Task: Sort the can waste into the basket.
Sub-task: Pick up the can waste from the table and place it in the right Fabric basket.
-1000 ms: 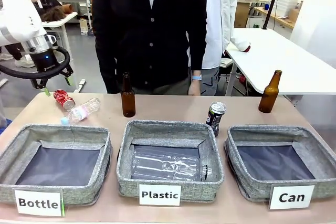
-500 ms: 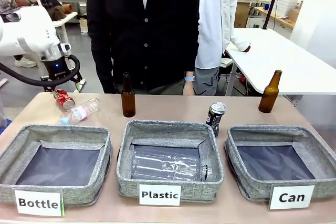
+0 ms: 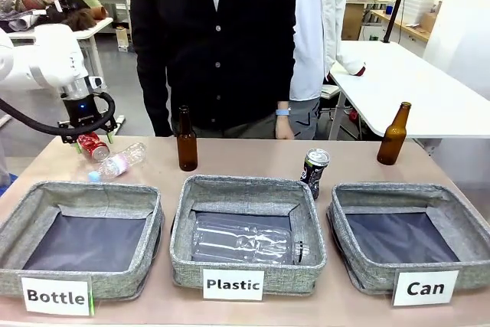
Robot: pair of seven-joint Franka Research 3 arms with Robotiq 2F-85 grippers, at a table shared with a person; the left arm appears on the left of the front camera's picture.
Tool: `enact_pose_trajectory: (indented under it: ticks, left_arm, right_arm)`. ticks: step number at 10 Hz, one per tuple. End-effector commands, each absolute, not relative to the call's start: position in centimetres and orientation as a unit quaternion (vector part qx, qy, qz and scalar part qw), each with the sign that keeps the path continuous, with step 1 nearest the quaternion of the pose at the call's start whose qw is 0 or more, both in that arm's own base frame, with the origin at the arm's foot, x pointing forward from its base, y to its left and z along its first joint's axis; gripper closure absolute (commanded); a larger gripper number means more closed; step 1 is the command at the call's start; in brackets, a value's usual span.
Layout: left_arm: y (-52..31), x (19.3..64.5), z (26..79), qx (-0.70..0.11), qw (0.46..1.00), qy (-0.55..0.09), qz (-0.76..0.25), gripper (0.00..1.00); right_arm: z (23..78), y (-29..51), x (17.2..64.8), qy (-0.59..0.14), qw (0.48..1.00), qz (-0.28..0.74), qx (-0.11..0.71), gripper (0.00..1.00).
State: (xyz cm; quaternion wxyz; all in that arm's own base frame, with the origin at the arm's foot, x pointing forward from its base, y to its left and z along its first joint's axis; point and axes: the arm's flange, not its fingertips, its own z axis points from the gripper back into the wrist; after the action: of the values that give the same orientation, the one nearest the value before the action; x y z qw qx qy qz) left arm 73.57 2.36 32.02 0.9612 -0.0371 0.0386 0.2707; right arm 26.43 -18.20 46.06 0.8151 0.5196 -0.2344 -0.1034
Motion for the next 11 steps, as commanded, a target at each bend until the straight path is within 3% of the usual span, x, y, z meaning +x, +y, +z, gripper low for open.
enact_pose_trajectory:
  ticks: [1, 3, 6, 7, 10, 11]
  left_arm:
    - [2.37, 74.91, 32.23, -0.015, 0.957, 0.043, 0.288, 0.0]
    - [2.18, 75.39, 31.84, -0.006, 0.956, 0.041, 0.291, 0.0]
    - [2.37, 75.67, 31.56, 0.007, 0.952, 0.046, 0.301, 0.86]
    - [2.34, 75.65, 31.44, 0.01, 0.952, 0.046, 0.304, 1.0]
    - [2.35, 75.7, 31.49, 0.016, 0.951, 0.041, 0.307, 0.96]
    - [2.5, 75.61, 31.66, 0.014, 0.951, 0.038, 0.308, 1.0]
  right_arm:
    - [46.22, -18.36, 26.71, -0.248, 0.809, -0.094, 0.525, 0.0]
    - [46.22, -18.36, 26.71, -0.248, 0.809, -0.094, 0.525, 0.0]
    - [46.22, -18.36, 26.71, -0.248, 0.809, -0.094, 0.525, 0.0]
    - [46.22, -18.36, 26.71, -0.248, 0.809, -0.094, 0.525, 0.0]
    - [46.22, -18.36, 26.71, -0.248, 0.809, -0.094, 0.525, 0.0]
    - [46.22, -18.36, 26.71, -0.248, 0.809, -0.094, 0.525, 0.0]
